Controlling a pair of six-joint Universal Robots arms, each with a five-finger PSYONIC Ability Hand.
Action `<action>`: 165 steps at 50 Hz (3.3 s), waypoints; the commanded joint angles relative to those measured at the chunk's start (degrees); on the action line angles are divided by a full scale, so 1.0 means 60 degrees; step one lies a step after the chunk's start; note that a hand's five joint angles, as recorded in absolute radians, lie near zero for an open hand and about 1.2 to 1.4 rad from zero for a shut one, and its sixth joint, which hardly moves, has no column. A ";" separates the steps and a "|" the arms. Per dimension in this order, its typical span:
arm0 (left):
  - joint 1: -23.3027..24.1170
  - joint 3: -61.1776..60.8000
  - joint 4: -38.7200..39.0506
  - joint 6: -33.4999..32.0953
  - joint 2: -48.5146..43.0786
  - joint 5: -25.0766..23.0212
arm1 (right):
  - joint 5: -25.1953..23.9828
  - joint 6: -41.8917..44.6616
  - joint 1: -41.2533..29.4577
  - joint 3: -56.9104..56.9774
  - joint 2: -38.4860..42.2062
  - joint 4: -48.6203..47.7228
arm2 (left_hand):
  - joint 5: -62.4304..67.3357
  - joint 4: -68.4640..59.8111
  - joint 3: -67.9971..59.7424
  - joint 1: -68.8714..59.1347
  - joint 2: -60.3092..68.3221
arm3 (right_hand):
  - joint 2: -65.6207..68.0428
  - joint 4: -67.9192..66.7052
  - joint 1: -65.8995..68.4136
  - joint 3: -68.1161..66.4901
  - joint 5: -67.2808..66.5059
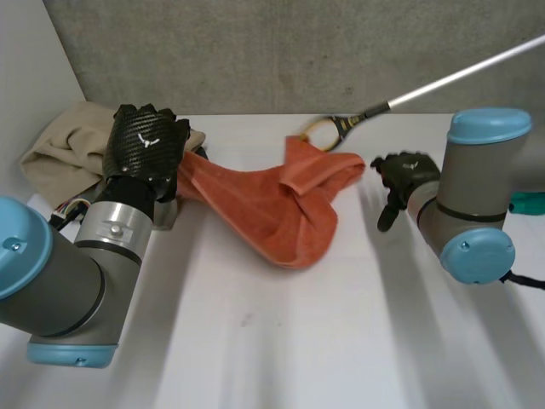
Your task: Fold the laundry.
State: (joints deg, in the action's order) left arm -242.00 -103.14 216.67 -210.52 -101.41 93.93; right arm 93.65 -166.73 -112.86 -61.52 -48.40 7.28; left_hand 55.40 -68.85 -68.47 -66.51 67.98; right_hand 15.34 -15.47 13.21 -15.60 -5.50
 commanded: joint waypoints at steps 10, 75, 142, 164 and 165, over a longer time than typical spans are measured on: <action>0.0182 -0.0594 -0.0106 0.0019 0.0950 0.0003 | -0.0959 0.1068 0.0076 -0.1641 -0.3286 -0.0937 | 0.2433 -0.1858 -0.1922 -0.2248 0.2003 | -0.0036 0.0056 0.0320 0.0079 0.0062; -0.1399 -0.0345 -0.1687 -0.0011 0.3162 -0.0976 | -0.2657 0.3017 0.1114 0.0954 -0.4557 0.2502 | 0.2433 -0.1858 -0.1922 -0.2248 0.2003 | 1.0776 -1.0755 1.1131 -1.0733 -1.0750; -0.1488 0.2954 -0.0310 -0.0346 -0.4133 -0.1623 | -0.2220 0.4128 0.2491 -0.3220 -0.2202 -0.2769 | 0.2433 -0.1858 -0.1922 -0.2248 0.2003 | 1.0776 -1.0755 1.1131 -1.0733 -1.0750; -0.1092 -0.2176 -0.8587 -0.2676 0.1741 -0.0934 | -0.2702 1.0343 0.5832 -0.8467 -0.7666 0.3577 | 0.2433 -0.1858 -0.1922 -0.2248 0.2003 | 1.0776 -1.0755 1.1131 -1.0733 -1.0750; -0.1106 -0.2118 -0.8588 -0.2705 0.1741 -0.0949 | -0.2906 1.0342 0.5803 -0.8511 -0.7652 0.3577 | 0.2433 -0.1858 -0.1922 -0.2248 0.2003 | 1.0776 -1.0755 1.1131 -1.0733 -1.0750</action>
State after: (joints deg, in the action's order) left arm -249.08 -115.90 173.62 -225.99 -92.32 88.80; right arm 80.22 -106.73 -80.69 -109.48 -89.32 27.13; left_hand 56.27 -69.08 -68.57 -66.52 67.97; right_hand 67.58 -68.78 64.37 -68.35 -58.47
